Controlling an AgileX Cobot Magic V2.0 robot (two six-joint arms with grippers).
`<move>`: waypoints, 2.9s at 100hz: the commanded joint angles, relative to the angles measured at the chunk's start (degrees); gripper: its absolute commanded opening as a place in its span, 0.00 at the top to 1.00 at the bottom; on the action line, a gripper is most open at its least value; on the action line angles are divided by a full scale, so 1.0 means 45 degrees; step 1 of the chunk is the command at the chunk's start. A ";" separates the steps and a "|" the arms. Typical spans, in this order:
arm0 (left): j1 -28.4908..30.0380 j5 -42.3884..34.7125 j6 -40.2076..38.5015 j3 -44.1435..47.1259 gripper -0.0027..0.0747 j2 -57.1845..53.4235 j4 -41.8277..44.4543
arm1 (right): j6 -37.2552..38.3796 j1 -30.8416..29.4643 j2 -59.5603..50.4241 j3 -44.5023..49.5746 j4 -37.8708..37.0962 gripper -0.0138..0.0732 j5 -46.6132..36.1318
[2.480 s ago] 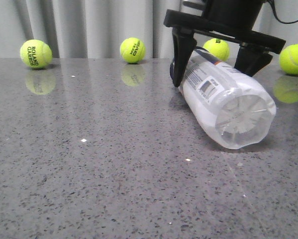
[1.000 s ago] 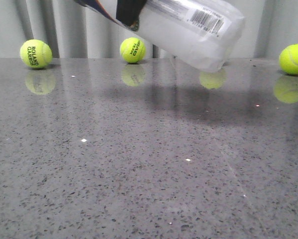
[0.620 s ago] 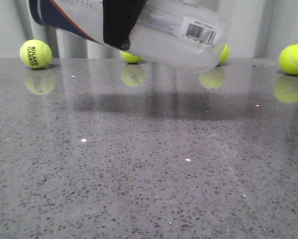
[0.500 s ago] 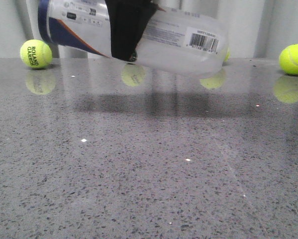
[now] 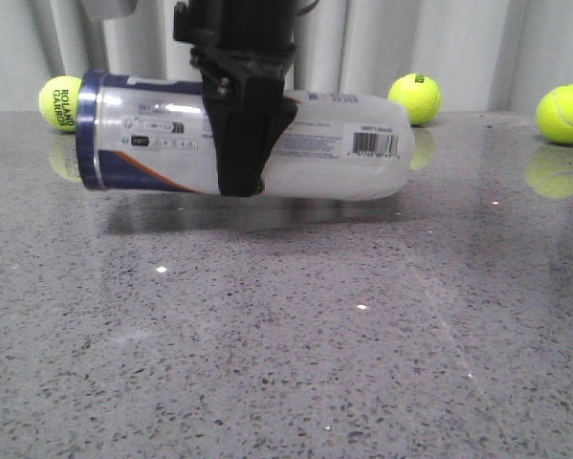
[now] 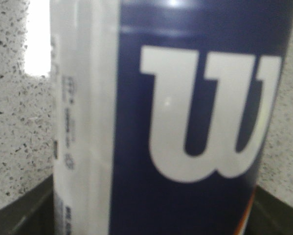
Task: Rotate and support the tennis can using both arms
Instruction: 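Swing the can sideways, lay it down lengthwise, open the right gripper, then raise the right gripper away from the lying can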
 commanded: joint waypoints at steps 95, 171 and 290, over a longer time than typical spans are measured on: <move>-0.0018 -0.0962 -0.0120 0.0560 0.99 -0.0413 -0.0036 | 0.1576 0.0071 -0.2460 -0.0447 -0.0064 0.10 0.1082; -0.0018 -0.0962 -0.0120 0.0560 0.99 -0.0413 -0.0036 | 1.2772 -0.0490 -0.8394 0.4072 -0.1133 0.25 0.0530; -0.0018 -0.0962 -0.0120 0.0560 0.99 -0.0413 -0.0036 | 1.4586 -0.0500 -2.0144 1.6594 -0.1671 0.91 -0.8836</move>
